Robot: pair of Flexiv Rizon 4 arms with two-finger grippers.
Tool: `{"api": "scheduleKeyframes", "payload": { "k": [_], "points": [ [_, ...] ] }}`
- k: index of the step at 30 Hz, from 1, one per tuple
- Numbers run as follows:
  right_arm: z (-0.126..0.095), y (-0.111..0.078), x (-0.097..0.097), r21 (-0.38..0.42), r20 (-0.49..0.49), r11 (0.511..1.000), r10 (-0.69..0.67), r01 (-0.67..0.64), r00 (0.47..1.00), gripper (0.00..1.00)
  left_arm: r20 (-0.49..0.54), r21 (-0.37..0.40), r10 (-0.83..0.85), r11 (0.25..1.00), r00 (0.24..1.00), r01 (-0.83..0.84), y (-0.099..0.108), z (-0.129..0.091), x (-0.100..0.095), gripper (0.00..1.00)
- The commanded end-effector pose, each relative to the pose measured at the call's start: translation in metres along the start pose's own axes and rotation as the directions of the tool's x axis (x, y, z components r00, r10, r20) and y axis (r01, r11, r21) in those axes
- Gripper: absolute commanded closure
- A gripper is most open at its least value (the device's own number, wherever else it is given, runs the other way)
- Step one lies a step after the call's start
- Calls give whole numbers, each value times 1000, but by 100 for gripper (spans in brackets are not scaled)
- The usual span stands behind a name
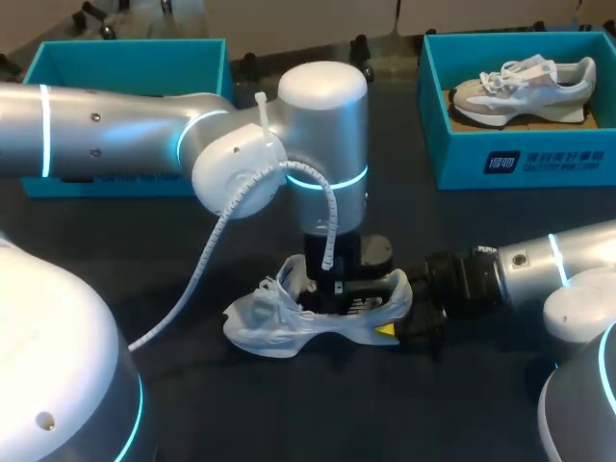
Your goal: Take the shoe out of the shoebox, open the shoe tongue, remove and reinsert the insole, then place the shoe into the shoebox
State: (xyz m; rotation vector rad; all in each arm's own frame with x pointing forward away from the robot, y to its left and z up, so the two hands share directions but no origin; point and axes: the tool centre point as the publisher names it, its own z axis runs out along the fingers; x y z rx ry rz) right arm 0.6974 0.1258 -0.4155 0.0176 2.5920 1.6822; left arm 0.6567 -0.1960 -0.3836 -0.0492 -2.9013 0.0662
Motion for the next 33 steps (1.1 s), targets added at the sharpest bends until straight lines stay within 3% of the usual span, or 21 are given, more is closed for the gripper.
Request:
{"api": "scheduleKeyframes", "payload": {
  "k": [1,4,6,19,27,29,31,32,33],
  "points": [
    [4,-3,3,4,3,1000,0,0,1000,100,10,1,-1,1000,1000,1,-3,3,2,84],
    [4,-3,3,4,3,1000,0,0,1000,100,17,7,3,1000,1000,-3,-3,3,2,69],
    [4,-3,3,4,3,1000,0,0,1000,100,31,9,4,1000,1000,-4,-5,4,2,66],
    [4,-3,3,4,3,1000,0,0,1000,100,206,26,0,1000,978,-5,-12,19,-14,63],
    [4,-3,3,4,3,1000,0,0,1000,100,301,13,-31,1000,953,28,-13,22,-27,73],
    [4,-3,3,4,3,1000,0,0,1000,100,317,13,-33,999,948,30,-13,22,-29,79],
    [4,-3,3,4,3,1000,0,0,1000,100,331,15,-38,999,943,35,-13,21,-32,89],
    [4,-3,3,4,3,1000,0,0,1000,100,331,17,-41,999,943,37,-14,21,-33,98],
    [4,-3,3,4,3,1000,0,0,1000,100,333,20,-45,999,942,40,-13,20,-33,100]
  ]
}}
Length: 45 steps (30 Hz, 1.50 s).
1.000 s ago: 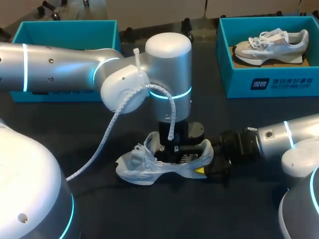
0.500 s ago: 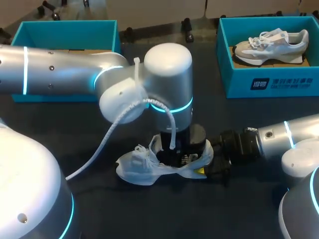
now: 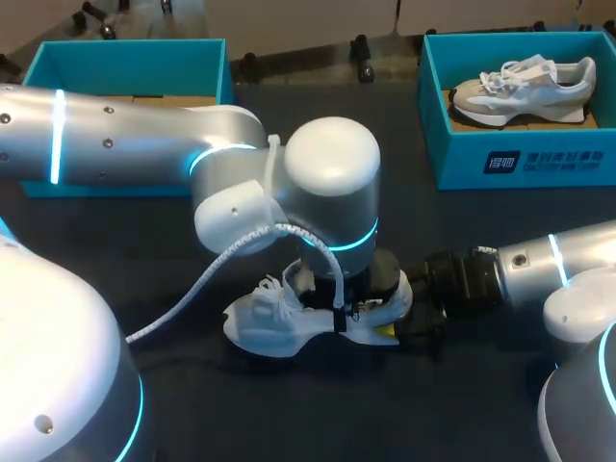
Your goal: Take the shoe out of the shoebox, open the shoe tongue, remove and reinsert the insole, then place the shoe into the shoebox
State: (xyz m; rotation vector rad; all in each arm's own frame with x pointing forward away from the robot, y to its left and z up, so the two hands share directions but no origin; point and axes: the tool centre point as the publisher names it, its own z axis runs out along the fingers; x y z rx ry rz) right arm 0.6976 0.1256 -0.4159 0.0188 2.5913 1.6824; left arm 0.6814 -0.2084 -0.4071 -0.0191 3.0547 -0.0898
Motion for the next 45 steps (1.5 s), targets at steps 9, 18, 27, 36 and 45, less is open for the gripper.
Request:
{"api": "scheduleKeyframes", "payload": {
  "k": [9,18,27,36,45],
  "points": [
    [4,-3,3,4,2,1000,0,0,1000,100,-60,36,-40,998,997,42,4,-12,-6,100],
    [4,-3,3,4,2,1000,0,0,1000,100,-237,73,-38,996,971,57,8,-29,-10,100],
    [4,-3,3,4,2,1000,0,0,1000,100,-371,138,13,990,928,42,13,-52,-5,100],
    [4,-3,3,4,2,1000,0,0,1000,100,-411,186,32,981,911,50,19,-67,-3,100],
    [4,-3,3,4,2,1000,0,0,1000,100,-395,242,26,967,918,77,22,-80,-3,100]
  ]
}}
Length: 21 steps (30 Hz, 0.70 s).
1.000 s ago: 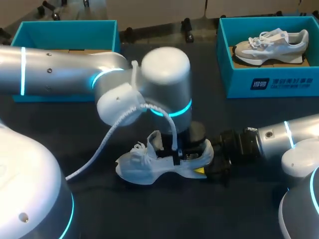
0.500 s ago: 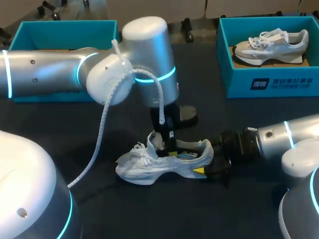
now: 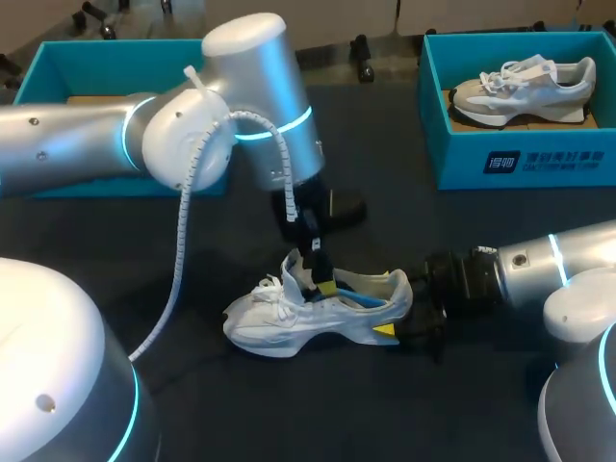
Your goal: Take the shoe out of the shoebox, open the shoe tongue, remove and reinsert the insole, then place the shoe into the shoebox
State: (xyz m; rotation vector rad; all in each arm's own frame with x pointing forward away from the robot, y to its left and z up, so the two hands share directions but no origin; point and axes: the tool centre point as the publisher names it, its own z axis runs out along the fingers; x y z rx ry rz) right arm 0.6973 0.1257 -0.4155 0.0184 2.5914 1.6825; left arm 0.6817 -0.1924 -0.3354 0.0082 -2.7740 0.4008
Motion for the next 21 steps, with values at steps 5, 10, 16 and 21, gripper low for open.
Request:
{"api": "scheduleKeyframes", "payload": {
  "k": [5,10,16,21],
  "points": [
    [4,-3,3,4,3,1000,0,0,1000,100,43,71,-2,997,999,-1,8,-14,10,100],
    [4,-3,3,4,3,1000,0,0,1000,100,37,114,-14,993,999,10,8,-20,10,100],
    [4,-3,3,4,3,1000,0,0,1000,100,43,134,-22,991,999,16,5,-21,11,100],
    [4,-3,3,4,3,1000,0,0,1000,100,66,155,-28,988,997,17,-1,-23,15,100]
  ]
}}
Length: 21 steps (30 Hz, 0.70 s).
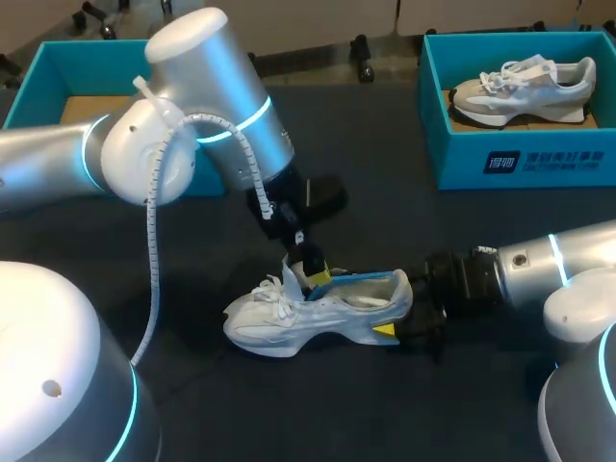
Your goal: Take the shoe out of the shoebox, open the shoe tongue, remove and reinsert the insole, then place the shoe into the shoebox
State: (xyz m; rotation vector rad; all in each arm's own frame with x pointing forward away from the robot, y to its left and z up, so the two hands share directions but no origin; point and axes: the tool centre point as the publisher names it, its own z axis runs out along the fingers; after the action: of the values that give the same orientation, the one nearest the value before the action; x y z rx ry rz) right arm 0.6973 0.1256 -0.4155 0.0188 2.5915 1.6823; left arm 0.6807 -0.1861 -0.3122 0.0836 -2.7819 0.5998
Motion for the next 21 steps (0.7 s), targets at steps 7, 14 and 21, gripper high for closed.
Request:
{"api": "scheduleKeyframes", "payload": {
  "k": [7,14,21],
  "points": [
    [4,-3,3,4,3,1000,0,0,1000,100,56,24,-7,1000,998,6,-7,1,6,71],
    [4,-3,3,4,3,1000,0,0,1000,100,89,36,-11,999,996,7,-9,-1,3,38],
    [4,-3,3,4,3,1000,0,0,1000,100,124,59,45,997,991,-53,-7,-12,12,45]
  ]
}}
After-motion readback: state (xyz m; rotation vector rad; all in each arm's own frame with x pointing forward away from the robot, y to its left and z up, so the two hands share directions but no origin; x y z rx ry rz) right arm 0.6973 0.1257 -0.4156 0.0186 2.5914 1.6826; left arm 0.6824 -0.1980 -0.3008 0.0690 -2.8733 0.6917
